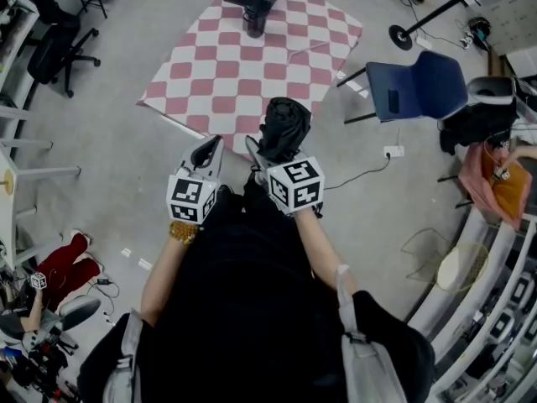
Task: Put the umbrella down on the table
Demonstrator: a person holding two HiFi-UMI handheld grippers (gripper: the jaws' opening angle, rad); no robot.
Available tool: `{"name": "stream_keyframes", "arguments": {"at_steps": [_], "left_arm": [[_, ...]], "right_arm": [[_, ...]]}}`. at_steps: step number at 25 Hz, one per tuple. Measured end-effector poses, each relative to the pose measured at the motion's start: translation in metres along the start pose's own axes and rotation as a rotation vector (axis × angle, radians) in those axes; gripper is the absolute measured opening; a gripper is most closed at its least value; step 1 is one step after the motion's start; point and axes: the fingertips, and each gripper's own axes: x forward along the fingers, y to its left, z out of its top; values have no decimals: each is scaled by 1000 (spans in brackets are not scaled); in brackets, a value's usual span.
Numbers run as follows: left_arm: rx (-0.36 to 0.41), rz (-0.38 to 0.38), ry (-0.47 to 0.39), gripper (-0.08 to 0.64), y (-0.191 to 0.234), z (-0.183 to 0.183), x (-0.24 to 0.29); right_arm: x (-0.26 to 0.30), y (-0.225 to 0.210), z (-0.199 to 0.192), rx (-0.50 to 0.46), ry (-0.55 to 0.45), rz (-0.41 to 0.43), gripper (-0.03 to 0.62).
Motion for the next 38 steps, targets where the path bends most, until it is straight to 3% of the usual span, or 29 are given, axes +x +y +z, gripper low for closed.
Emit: {"name": "stream_keyframes", "arguments": {"at_steps": [9, 23, 38], "left_arm": [[-34, 30, -10, 15, 7, 8, 32], [-4, -49, 5, 15, 65, 32, 85], [-103, -82, 32, 17, 145, 23, 111]], "right_arm": [[11, -26, 11, -4, -10, 34, 181], [72, -71, 45, 38, 6, -27, 183], [173, -101, 73, -12, 71, -73, 186]]}}
